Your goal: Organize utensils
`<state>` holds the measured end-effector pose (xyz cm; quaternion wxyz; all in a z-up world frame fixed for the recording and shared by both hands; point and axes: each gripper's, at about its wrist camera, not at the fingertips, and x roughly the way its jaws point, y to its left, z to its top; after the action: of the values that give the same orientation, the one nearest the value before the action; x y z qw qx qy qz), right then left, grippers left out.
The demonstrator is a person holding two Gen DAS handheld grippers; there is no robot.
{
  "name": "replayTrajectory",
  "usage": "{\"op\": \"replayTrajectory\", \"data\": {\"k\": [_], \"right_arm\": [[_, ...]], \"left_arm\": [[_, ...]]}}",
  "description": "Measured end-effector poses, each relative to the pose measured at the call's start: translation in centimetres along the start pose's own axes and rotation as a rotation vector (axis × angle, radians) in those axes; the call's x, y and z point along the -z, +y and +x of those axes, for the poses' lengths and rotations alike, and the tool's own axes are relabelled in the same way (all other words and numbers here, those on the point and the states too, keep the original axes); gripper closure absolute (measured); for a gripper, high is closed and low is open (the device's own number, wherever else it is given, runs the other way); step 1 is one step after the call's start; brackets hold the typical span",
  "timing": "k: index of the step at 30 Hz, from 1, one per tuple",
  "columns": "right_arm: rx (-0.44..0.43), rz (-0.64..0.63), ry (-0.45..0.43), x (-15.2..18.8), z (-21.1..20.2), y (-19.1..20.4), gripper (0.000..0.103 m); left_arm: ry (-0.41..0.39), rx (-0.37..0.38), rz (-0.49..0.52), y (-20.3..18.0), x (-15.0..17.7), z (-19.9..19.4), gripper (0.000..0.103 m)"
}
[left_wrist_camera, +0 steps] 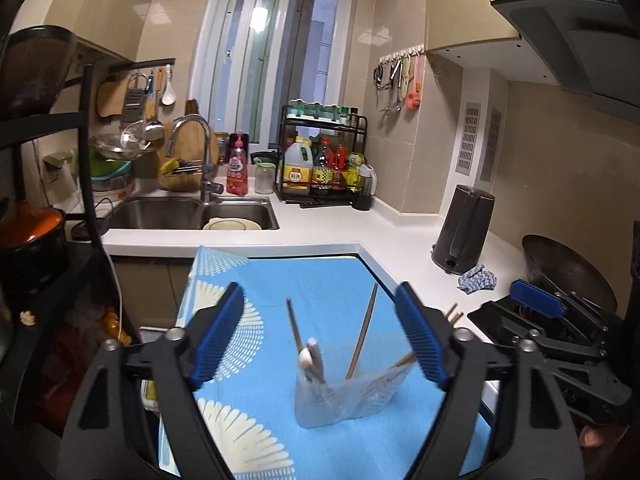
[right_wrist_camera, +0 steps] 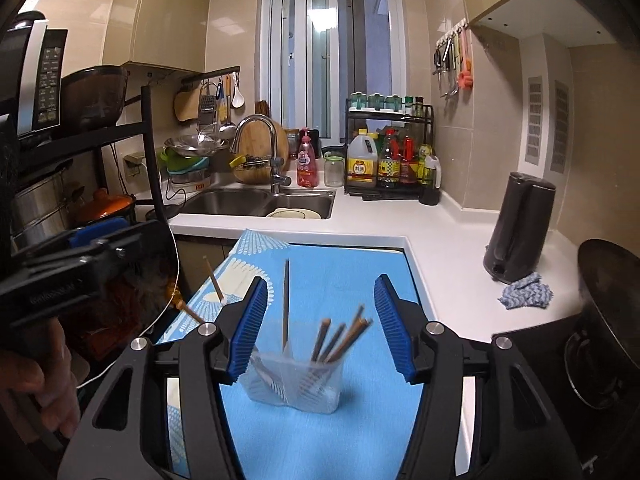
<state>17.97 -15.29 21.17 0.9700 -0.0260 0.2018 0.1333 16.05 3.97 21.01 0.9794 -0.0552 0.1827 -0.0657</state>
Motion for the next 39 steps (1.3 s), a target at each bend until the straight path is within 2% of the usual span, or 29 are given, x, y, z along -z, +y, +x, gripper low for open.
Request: {"op": "replayTrajectory", "data": {"k": [4,8,12,16,20,27,39], "right_arm": [[0.017,0.041,0.014,2.5,-2.2,-0.7,0.014],[0.027,0.059,0.033,6.1,-3.2,-0.8,0.006],[0.072,0.074,0.021,9.3,-2.7,-1.3,0.006],[0.140,0.059,-0.009,12.1,-1.0,-2.1,0.006],[0.119,0.099,0.024,14.1,0.9,-3.5,0.006],[0.099,0.095,0.061,15.5,2.1,-3.6,0.005],[0.095,0.114,0.094,15.8,2.9,-4.0,0.005]], "left_arm": [[-0.004,-0.044,-0.041,0.4,3.5,-2.2,0.008],[0.022,-0.068,-0.035,-1.1,7.9,-2.8,0.007],[0.059,-0.095,0.019,-2.8,11.3,-1.6,0.007],[0.149,-0.066,-0.024,-2.6,13.4,0.3,0.007],[0.148,-0.101,0.015,-2.8,14.8,1.2,0.007],[0.123,-0.122,0.012,-2.2,15.5,1.9,0.007],[0.149,-0.123,-0.002,-1.5,16.2,4.0,0.007]]}}
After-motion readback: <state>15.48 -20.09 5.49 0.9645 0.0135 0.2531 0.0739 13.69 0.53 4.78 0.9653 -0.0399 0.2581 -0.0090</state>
